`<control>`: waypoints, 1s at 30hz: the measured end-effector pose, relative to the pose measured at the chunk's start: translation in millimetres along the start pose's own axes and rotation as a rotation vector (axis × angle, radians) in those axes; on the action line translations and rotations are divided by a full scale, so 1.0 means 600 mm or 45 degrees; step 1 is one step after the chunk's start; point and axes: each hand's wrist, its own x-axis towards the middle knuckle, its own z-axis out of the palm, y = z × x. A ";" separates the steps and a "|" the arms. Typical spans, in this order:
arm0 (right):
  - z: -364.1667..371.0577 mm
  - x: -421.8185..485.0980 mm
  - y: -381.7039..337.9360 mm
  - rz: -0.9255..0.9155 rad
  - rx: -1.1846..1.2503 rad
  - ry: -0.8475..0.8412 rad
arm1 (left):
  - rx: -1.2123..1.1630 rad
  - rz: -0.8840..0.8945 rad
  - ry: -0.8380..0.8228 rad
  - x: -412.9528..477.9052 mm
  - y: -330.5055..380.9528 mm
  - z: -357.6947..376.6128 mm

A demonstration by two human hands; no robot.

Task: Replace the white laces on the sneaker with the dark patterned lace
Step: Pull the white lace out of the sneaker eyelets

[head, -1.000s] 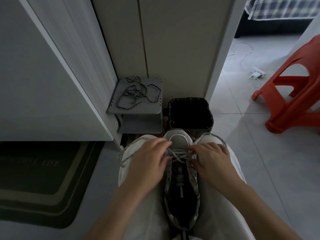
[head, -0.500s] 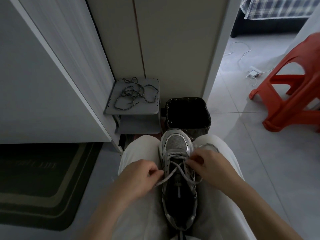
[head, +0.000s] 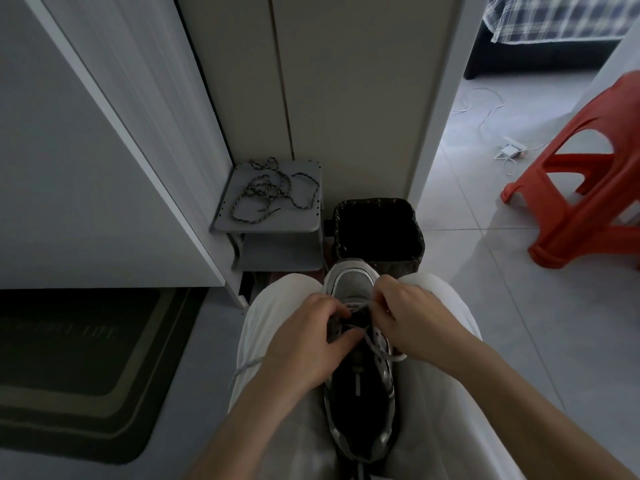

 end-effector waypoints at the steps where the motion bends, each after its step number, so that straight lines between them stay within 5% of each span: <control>1: -0.001 0.000 0.001 -0.001 0.012 0.014 | -0.033 -0.002 -0.028 0.000 -0.002 -0.002; 30: 0.056 0.024 0.047 0.100 0.477 0.132 | -0.167 -0.014 -0.018 -0.001 -0.009 0.012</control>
